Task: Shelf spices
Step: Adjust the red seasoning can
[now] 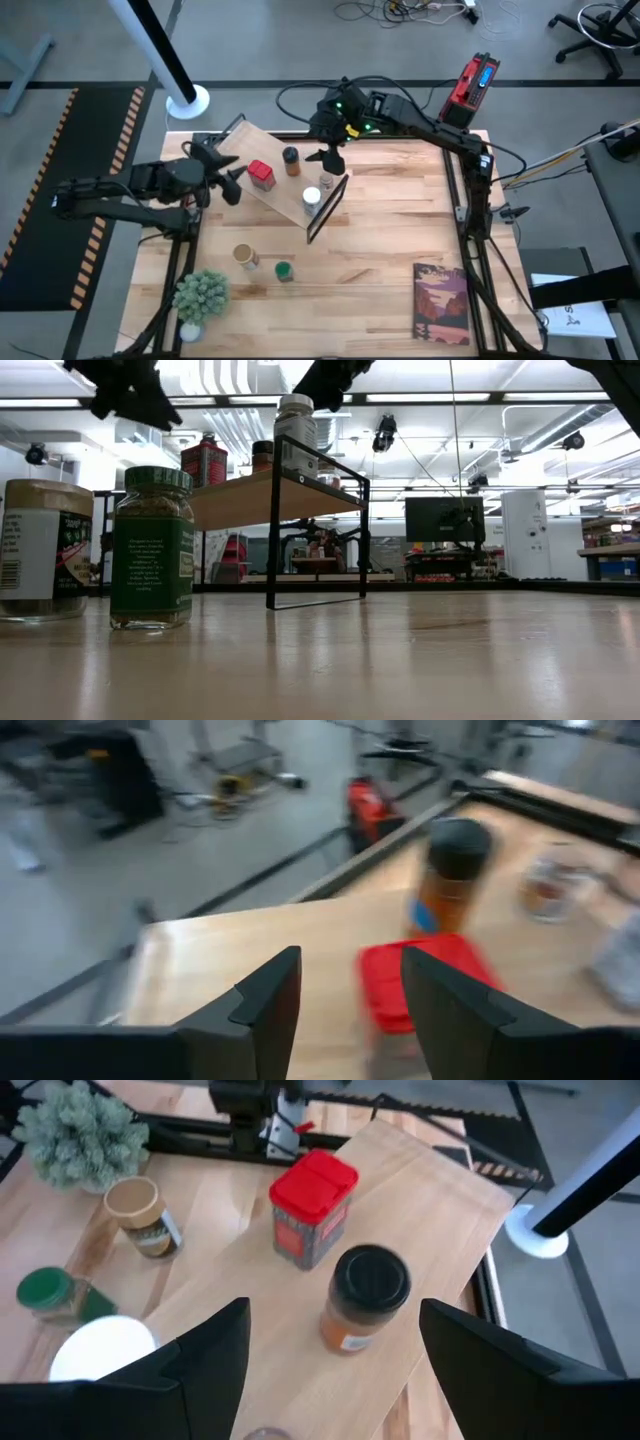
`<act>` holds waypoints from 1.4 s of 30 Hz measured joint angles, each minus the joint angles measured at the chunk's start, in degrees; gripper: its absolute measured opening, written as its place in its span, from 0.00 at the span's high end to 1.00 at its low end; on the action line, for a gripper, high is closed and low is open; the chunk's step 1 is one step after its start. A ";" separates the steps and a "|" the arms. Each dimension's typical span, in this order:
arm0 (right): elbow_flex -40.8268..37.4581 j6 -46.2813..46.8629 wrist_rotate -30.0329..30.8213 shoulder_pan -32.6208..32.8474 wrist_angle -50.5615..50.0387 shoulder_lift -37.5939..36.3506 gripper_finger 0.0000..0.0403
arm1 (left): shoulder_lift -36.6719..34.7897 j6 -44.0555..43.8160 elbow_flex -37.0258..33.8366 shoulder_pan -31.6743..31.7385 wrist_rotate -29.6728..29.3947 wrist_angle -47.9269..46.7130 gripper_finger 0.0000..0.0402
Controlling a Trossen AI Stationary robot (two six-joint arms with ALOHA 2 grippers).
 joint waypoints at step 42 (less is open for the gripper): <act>0.00 2.86 0.10 4.12 -10.19 -14.98 0.44 | 12.63 0.07 -4.94 6.43 3.97 2.21 0.67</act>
